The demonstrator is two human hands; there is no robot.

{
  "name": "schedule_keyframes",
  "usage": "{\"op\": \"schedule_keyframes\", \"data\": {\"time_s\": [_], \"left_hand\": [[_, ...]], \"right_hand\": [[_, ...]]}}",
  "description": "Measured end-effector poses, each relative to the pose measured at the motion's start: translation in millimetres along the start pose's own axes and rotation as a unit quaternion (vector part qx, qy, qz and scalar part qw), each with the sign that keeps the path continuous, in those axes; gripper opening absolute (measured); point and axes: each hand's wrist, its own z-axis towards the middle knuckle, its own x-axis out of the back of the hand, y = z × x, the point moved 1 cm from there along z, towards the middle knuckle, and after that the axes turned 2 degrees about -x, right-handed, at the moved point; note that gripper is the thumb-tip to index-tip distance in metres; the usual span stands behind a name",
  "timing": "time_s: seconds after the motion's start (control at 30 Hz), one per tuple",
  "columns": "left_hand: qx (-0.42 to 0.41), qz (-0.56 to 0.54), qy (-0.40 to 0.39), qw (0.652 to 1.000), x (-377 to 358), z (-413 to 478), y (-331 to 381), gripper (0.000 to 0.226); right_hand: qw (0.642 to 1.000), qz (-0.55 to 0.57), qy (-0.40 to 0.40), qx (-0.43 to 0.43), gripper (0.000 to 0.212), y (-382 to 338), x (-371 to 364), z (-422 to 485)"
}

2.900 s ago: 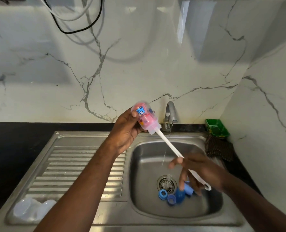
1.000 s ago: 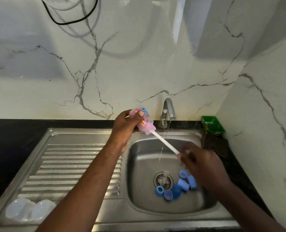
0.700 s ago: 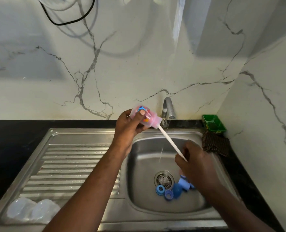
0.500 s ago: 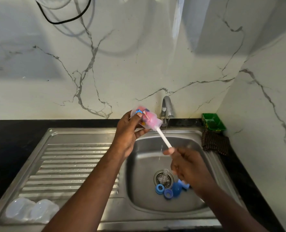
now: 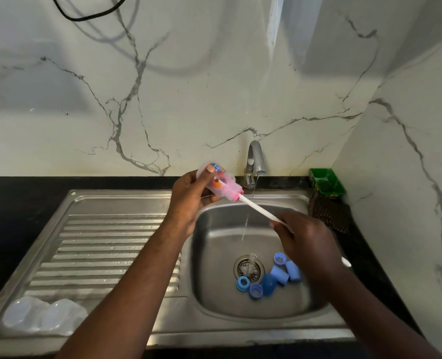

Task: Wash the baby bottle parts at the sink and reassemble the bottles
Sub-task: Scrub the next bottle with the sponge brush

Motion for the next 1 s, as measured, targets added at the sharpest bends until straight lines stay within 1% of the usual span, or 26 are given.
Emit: {"op": "schedule_keyframes", "data": {"time_s": [0.07, 0.13, 0.17, 0.23, 0.27, 0.4, 0.43, 0.5, 0.53, 0.57, 0.67, 0.73, 0.8, 0.9, 1.0], "left_hand": [[0.009, -0.017, 0.024, 1.0, 11, 4, -7, 0.029], [0.033, -0.043, 0.047, 0.997, 24, 10, -15, 0.031], [0.048, -0.048, 0.051, 0.996, 28, 12, -20, 0.033], [0.071, -0.048, 0.06, 0.994, 33, 14, -35, 0.034], [0.082, -0.051, 0.073, 0.993, 35, 15, -44, 0.033], [0.129, -0.113, 0.121, 0.978, 44, 16, -70, 0.033], [0.145, -0.122, 0.116, 0.975, 44, 16, -77, 0.032], [0.186, -0.119, 0.084, 0.972, 40, 12, -92, 0.03], [0.208, -0.121, 0.066, 0.968, 37, 9, -99, 0.03], [0.233, -0.126, 0.053, 0.963, 32, 4, -107, 0.032], [0.293, -0.159, 0.053, 0.941, 21, -5, -132, 0.038], [0.334, -0.174, 0.048, 0.925, 13, -12, -148, 0.041], [0.37, -0.168, 0.023, 0.913, -1, -22, -164, 0.039], [0.398, -0.151, -0.017, 0.905, -19, -38, -178, 0.037], [0.417, -0.149, -0.048, 0.895, -36, -48, -188, 0.042]], "right_hand": [[0.999, -0.003, -0.033, -0.003, 0.013, 0, 3, -5], [0.998, -0.018, -0.052, -0.004, 0.026, 3, 2, -11], [0.997, -0.006, -0.077, -0.022, 0.027, 4, 1, -15], [0.986, 0.039, -0.149, -0.064, 0.023, 11, -4, -22], [0.981, 0.052, -0.169, -0.079, 0.02, 17, -9, -25], [0.961, 0.12, -0.202, -0.148, 0.018, 40, -23, -45], [0.951, 0.136, -0.216, -0.174, 0.015, 48, -24, -51], [0.94, 0.149, -0.235, -0.196, 0.025, 61, -26, -65], [0.941, 0.149, -0.228, -0.199, 0.03, 66, -27, -71], [0.944, 0.14, -0.214, -0.209, 0.029, 73, -29, -79], [0.948, 0.109, -0.167, -0.25, 0.014, 87, -37, -96], [0.937, 0.088, -0.151, -0.301, 0.011, 99, -39, -107], [0.925, 0.063, -0.133, -0.349, 0.01, 113, -37, -117], [0.911, -0.005, -0.109, -0.397, 0.004, 135, -31, -131], [0.88, -0.079, -0.104, -0.456, 0.012, 163, -23, -141]]}}
